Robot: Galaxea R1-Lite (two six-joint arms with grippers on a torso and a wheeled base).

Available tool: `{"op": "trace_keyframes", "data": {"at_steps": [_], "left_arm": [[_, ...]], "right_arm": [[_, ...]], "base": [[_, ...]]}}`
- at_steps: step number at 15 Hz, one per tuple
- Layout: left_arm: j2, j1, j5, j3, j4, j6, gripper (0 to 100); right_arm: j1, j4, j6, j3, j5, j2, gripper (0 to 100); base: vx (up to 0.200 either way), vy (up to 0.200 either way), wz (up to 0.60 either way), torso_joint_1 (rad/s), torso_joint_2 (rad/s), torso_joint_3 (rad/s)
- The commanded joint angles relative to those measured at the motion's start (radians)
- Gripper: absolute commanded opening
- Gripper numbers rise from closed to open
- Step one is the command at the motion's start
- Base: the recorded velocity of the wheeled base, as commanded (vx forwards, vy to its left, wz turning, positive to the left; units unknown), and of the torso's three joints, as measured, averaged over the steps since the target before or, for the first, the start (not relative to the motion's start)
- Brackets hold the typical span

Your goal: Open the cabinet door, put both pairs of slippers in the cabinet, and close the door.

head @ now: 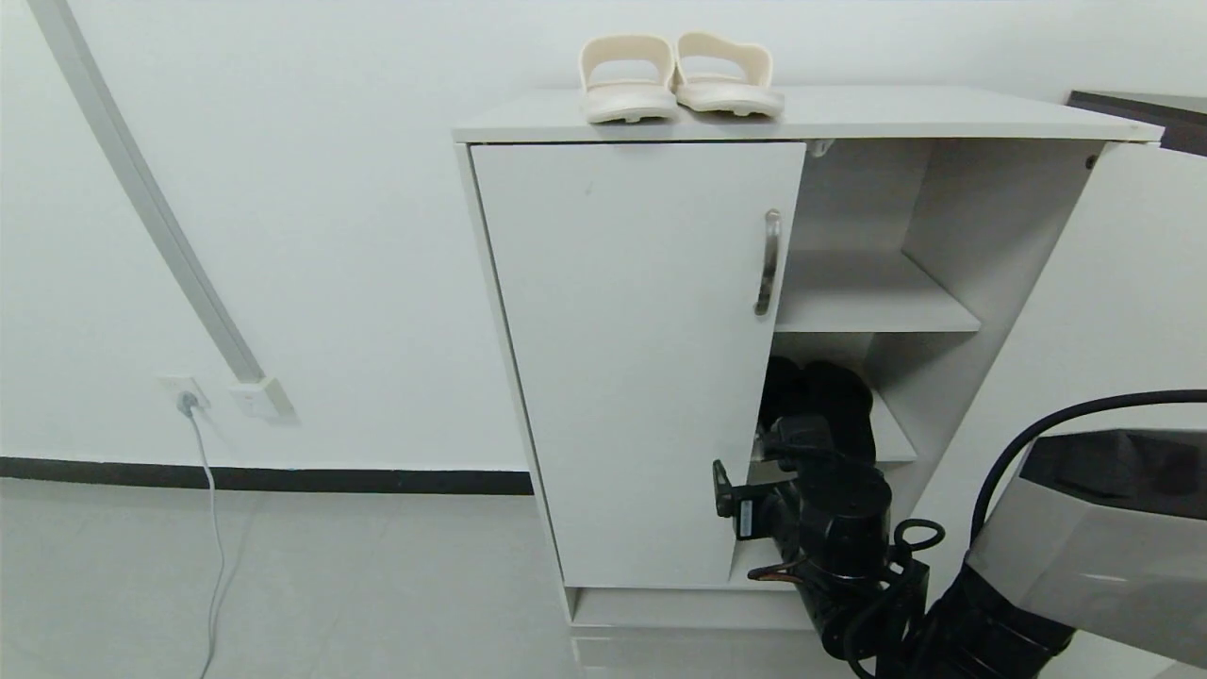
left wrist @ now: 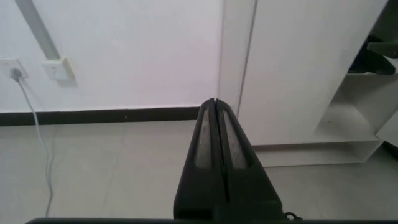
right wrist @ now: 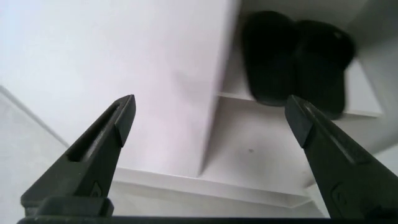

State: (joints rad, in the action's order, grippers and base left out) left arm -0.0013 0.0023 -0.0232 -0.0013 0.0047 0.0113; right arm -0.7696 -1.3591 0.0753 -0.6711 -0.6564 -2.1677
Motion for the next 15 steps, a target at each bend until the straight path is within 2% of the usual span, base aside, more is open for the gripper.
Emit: {"op": "trace_keyframes", "data": {"at_steps": [1, 3, 15], "left_arm": [[0.001, 0.001, 0.000, 0.000, 0.000, 0.001, 0], [0.001, 0.001, 0.000, 0.000, 0.000, -0.001, 0], [0.001, 0.001, 0.000, 0.000, 0.000, -0.002, 0]], "right_arm": [[-0.002, 0.000, 0.000, 0.001, 0.000, 0.000, 100], [-0.008, 0.000, 0.000, 0.002, 0.000, 0.000, 100], [-0.008, -0.043, -0.012, 0.031, 0.001, -0.008, 100]], "base": [[0.000, 0.200, 0.00, 0.002, 0.00, -0.002], [0.000, 0.200, 0.00, 0.005, 0.00, 0.002], [0.000, 0.000, 0.00, 0.000, 0.00, 0.000]]}}
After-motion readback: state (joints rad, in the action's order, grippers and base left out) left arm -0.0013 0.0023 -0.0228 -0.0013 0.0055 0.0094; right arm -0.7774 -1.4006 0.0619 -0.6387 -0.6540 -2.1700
